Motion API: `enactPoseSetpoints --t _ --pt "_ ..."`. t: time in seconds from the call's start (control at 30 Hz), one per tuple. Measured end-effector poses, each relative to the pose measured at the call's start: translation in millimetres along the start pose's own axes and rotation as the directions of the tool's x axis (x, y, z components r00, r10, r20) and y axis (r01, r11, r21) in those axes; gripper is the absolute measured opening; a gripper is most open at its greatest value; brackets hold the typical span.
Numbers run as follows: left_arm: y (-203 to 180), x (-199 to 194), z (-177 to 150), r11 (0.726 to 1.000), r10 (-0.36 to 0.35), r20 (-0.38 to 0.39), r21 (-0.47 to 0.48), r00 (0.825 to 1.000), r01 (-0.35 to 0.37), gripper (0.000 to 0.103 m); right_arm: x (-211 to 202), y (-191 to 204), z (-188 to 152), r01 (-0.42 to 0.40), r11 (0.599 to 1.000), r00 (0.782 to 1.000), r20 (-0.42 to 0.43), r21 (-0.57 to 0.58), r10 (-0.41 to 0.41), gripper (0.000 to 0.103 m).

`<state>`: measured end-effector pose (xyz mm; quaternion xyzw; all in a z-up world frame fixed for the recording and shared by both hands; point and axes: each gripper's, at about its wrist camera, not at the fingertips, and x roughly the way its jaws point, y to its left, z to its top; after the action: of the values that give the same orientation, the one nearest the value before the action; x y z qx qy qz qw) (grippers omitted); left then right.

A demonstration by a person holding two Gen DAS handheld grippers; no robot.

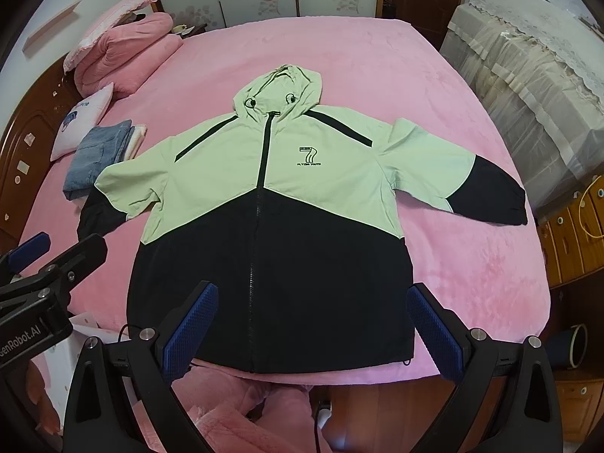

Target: Fold large clothes

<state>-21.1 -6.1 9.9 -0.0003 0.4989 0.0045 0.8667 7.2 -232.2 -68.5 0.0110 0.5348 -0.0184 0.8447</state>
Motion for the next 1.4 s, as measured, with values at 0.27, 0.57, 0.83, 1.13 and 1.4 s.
enactPoseSetpoints --t 0.27,0.57,0.83,1.13,1.4 --pt "-0.1 -4.3 -4.7 1.000 -0.009 0.010 -0.002 1.000 0.009 0.103 -1.4 0.6 -7.8 0.010 1.000 1.000 -0.003 -0.001 -0.010 0.101" --pt "-0.8 -3.2 -17.8 1.000 -0.031 -0.008 -0.004 0.999 0.031 0.102 -4.6 -4.0 -21.2 0.002 1.000 1.000 -0.011 0.015 -0.002 0.101" --pt "-2.4 -6.4 -24.5 0.999 -0.040 -0.003 -0.004 0.999 0.040 0.102 -11.0 -12.5 -29.0 -0.001 0.999 1.000 0.001 0.046 0.001 0.101" --pt "-2.3 -7.8 -26.4 0.999 -0.040 -0.001 -0.006 0.999 0.040 0.102 -25.3 -13.0 -34.4 -0.007 0.999 1.000 0.029 0.037 0.006 0.101" --pt "5.4 -10.5 -28.3 0.999 -0.040 -0.005 -0.013 0.999 0.040 0.102 -31.4 -12.6 -33.2 -0.024 0.999 0.999 0.047 0.032 0.022 0.101"
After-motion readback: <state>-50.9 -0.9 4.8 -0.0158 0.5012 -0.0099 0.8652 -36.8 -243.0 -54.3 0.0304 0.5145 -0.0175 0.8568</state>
